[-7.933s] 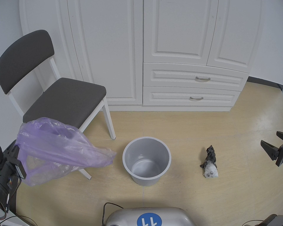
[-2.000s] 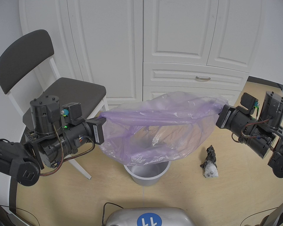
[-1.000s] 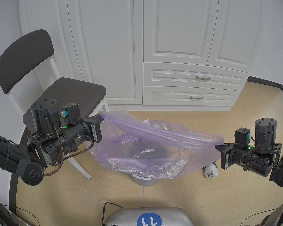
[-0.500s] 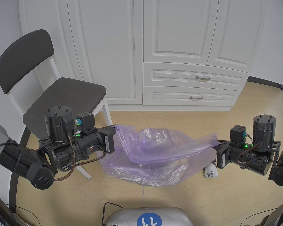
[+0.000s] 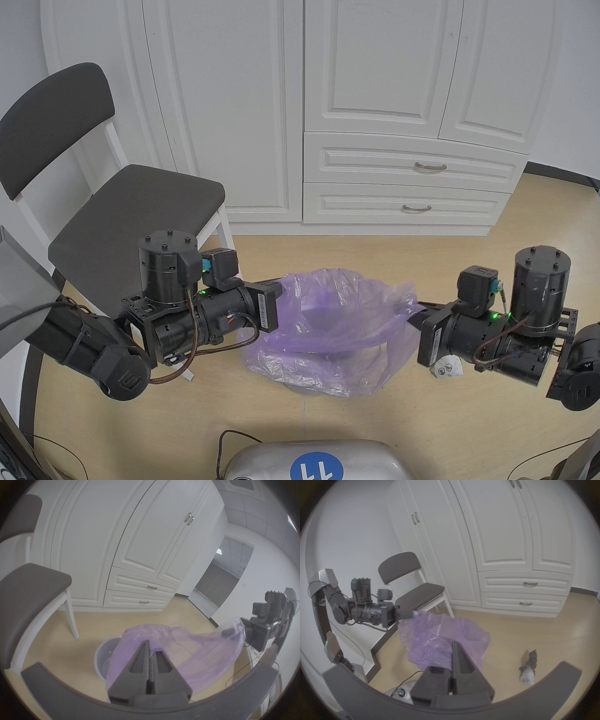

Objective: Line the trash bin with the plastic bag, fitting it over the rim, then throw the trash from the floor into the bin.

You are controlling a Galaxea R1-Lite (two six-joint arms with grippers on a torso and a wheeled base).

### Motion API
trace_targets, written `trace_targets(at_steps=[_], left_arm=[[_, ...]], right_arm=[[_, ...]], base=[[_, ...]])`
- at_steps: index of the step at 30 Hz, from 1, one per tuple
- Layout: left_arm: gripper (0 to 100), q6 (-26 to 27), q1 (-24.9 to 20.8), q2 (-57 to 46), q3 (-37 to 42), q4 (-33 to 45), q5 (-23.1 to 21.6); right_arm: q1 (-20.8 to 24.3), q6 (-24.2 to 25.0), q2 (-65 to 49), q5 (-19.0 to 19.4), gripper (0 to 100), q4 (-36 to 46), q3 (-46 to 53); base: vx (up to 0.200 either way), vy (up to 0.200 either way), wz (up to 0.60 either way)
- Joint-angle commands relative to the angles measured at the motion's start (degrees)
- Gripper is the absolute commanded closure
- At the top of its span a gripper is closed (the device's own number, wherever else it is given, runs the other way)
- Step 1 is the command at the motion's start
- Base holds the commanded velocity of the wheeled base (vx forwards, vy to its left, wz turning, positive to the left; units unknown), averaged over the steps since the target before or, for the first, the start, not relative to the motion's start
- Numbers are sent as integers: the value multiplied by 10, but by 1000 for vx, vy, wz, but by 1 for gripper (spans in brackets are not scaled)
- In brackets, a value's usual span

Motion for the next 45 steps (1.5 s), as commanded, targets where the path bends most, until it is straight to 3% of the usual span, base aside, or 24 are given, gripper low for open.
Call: trace_targets(at_steps=[1,5,8,9,10,14,19,22,26,35,45], left_arm=[[100,-12,-12,6,-16,27,0],[100,-82,-15,9,-60,85,-2],[100,-163,-10,13,-132,191,-7],[100,-163,-10,13,-132,191,-7],[100,-188,-6,14,-173,260,-13],[100,-208,6,11,-214,339,-32],[100,-202,39,28,-221,345,-69],[100,-203,73,50,-243,351,-115],[100,-205,80,71,-262,374,-161],[100,-198,79,114,-298,396,-165],[100,-125,82,172,-337,438,-165]], right_arm=[[32,21,47,3,100,-4,-4],[39,46,78,4,100,-5,-20],[35,76,106,5,100,-5,-39],[35,76,106,5,100,-5,-39],[31,89,121,5,100,-5,-50],[21,116,145,13,100,-3,-72],[-12,121,183,18,100,9,-95],[-40,120,191,19,100,28,-105],[-59,129,198,49,100,72,-125],[-77,148,250,70,100,83,-147],[-100,150,277,97,100,85,-162]], base=[[0,0,0],[0,0,0],[0,0,0],[0,0,0],[0,0,0],[0,0,0],[0,0,0],[0,0,0],[0,0,0],[0,0,0],[0,0,0]])
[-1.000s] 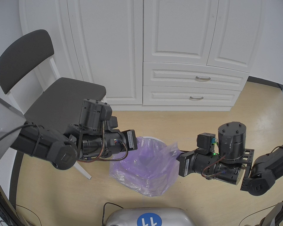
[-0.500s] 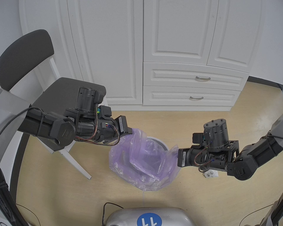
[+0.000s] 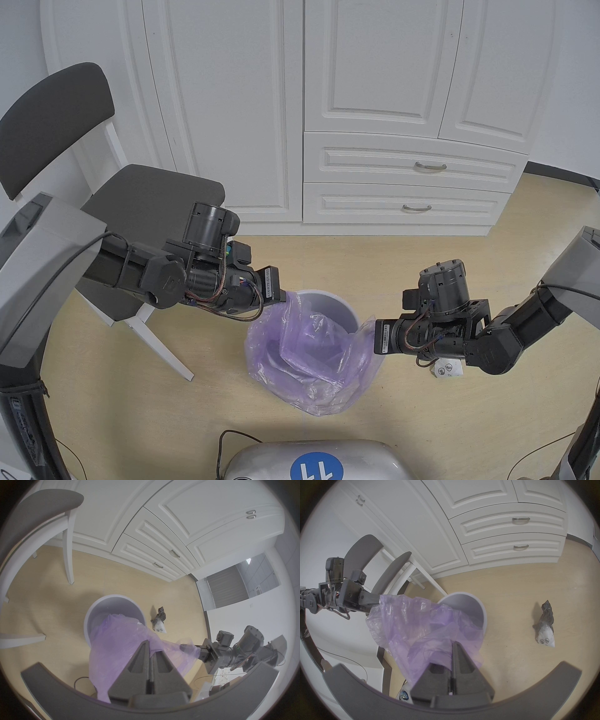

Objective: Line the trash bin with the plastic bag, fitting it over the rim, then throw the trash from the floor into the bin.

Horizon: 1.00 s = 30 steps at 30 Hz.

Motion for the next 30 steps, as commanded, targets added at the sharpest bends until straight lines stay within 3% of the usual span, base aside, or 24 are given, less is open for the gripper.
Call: trace_targets(at_steps=[1,9,14,16,21,23,26,30], left_arm=[[100,13,4,37,-18,-1,0],[100,14,22,86,-79,5,-8],[100,8,36,100,-81,-4,-39],[100,6,39,107,-83,-6,-41],[100,-32,43,142,-90,-55,-41],[100,-77,44,144,-89,-95,-38],[100,-109,42,144,-90,-128,-35],[100,-112,34,152,-88,-130,-37]], right_arm=[[-15,1,18,5,100,-3,-7],[-56,-1,24,8,100,-4,-17],[-62,3,60,30,100,-12,-32],[-62,8,76,30,100,-30,-33],[-62,10,126,32,100,-165,0],[-56,19,152,32,100,-230,0],[-43,59,172,32,100,-263,-7],[-27,108,197,32,100,-259,-40]], base=[[0,0,0],[0,0,0],[0,0,0],[0,0,0],[0,0,0],[0,0,0],[0,0,0],[0,0,0]])
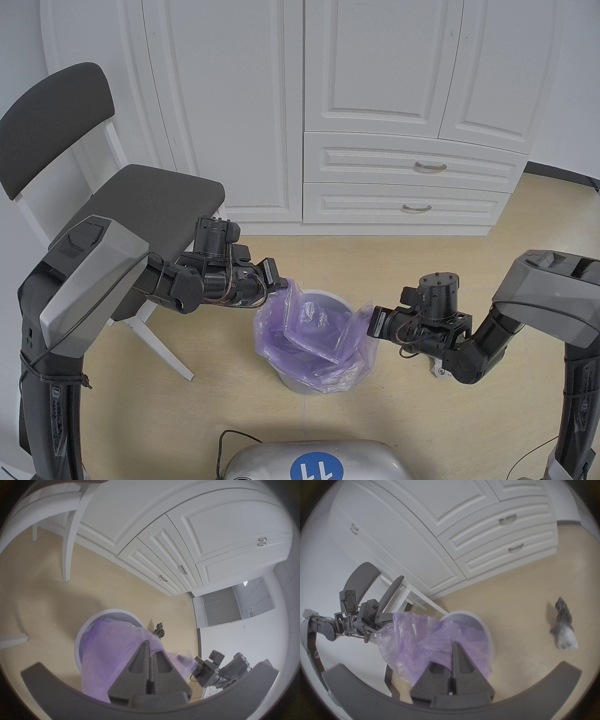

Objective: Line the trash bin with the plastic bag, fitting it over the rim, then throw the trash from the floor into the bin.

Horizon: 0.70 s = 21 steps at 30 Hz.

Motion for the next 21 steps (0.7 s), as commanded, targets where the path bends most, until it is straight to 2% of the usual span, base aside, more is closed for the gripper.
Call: trace_targets(at_steps=[1,6,8,9,10,12,16,19,21], left_arm=[[100,-9,-8,19,-2,-1,-2],[100,-8,-15,40,-46,44,-3],[100,-6,-15,55,-87,95,-3],[100,-6,-15,55,-87,95,-3],[100,-5,-18,68,-128,151,-3],[100,-2,-18,78,-161,196,-2],[100,5,-16,92,-209,255,-1],[100,2,-14,119,-269,298,14],[100,-2,-13,133,-306,329,42]], right_arm=[[22,39,63,0,100,-4,-34],[20,74,82,-1,100,-3,-56],[17,81,80,0,100,-5,-58],[17,81,80,0,100,-5,-58],[16,82,79,-1,100,-6,-59],[14,84,81,0,100,-10,-63],[2,88,98,0,100,-6,-82],[-7,104,107,-1,100,-7,-95],[-13,110,106,-2,100,-7,-99]], base=[[0,0,0],[0,0,0],[0,0,0],[0,0,0],[0,0,0],[0,0,0],[0,0,0],[0,0,0],[0,0,0]])
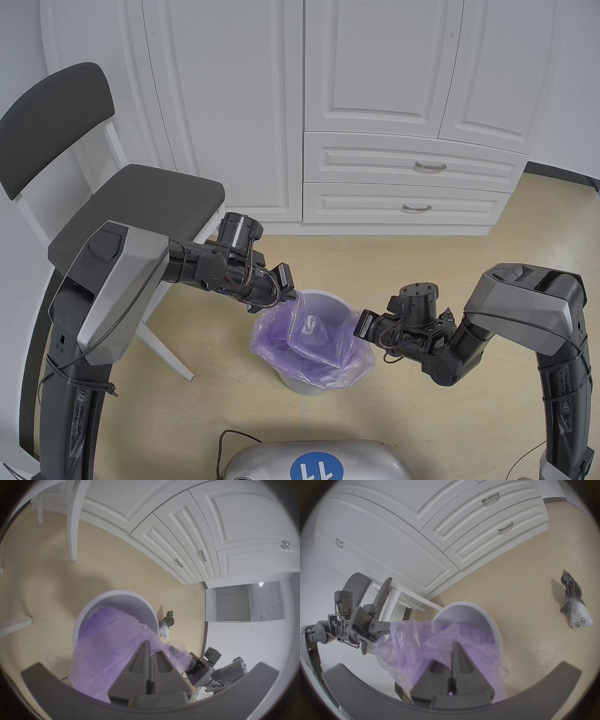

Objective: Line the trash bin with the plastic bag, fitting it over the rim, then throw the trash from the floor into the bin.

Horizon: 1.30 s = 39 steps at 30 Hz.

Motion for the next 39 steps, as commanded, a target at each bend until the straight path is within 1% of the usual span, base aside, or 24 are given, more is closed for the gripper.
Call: trace_targets(at_steps=[1,2,3,7,8,10,11,12,13,14,15,17,22,24,25,27,28,29,31,34,35,36,37,39], left_arm=[[100,-2,2,56,-91,63,38],[100,0,3,60,-91,80,61],[100,1,5,59,-91,80,67],[100,0,5,55,-91,83,69],[100,6,8,48,-91,89,70],[100,7,9,47,-91,90,70],[100,34,16,41,-91,115,71],[100,37,17,41,-91,118,72],[100,76,23,40,-91,146,93],[100,88,23,40,-91,156,110],[100,93,23,41,-91,159,121],[100,101,22,40,-91,163,144],[100,105,20,31,-90,170,147],[100,115,19,18,-74,174,147],[100,117,19,17,-72,174,147],[100,151,21,-7,-27,166,149],[100,151,21,-7,-27,166,149],[100,178,21,-27,11,159,155],[100,202,22,-42,43,144,169],[100,220,22,-51,75,119,182],[100,232,22,-57,102,92,188],[100,232,22,-57,102,92,188],[100,256,23,-68,143,52,188],[100,285,25,-78,173,33,187]], right_arm=[[-19,17,15,-3,100,0,-23],[-24,17,10,-4,100,0,-23],[-26,16,4,-4,100,2,-23],[-28,12,-1,-7,100,5,-21],[-40,-13,-5,-15,100,10,-21],[-42,-19,-5,-18,100,13,-22],[-57,-63,-7,-33,100,47,-24],[-58,-66,-8,-33,100,50,-24],[-63,-92,-19,-47,100,93,-30],[-63,-100,-24,-52,100,113,-30],[-63,-106,-26,-56,100,119,-29],[-70,-142,-33,-62,100,128,-21],[-95,-256,-45,-62,100,128,26],[-97,-285,-55,-62,100,129,42],[-97,-287,-56,-62,100,129,43],[-97,-309,-66,-63,100,130,62],[-97,-309,-66,-63,100,130,62],[-98,-331,-70,-63,100,130,77],[-99,-350,-75,-62,100,130,86],[-100,-361,-77,-63,100,130,96],[-100,-370,-81,-62,100,130,104],[-100,-370,-81,-62,100,130,104],[-100,-386,-85,-62,100,130,117],[-101,-404,-93,-62,100,131,133]], base=[[0,0,0],[0,0,0],[0,0,0],[0,0,0],[0,0,0],[0,0,0],[0,0,0],[0,0,0],[0,0,0],[0,0,0],[0,0,0],[0,0,0],[0,0,0],[0,0,0],[0,0,0],[0,0,0],[0,0,0],[0,0,0],[0,0,0],[0,0,0],[0,0,0],[0,0,0],[0,0,0],[0,0,0]])
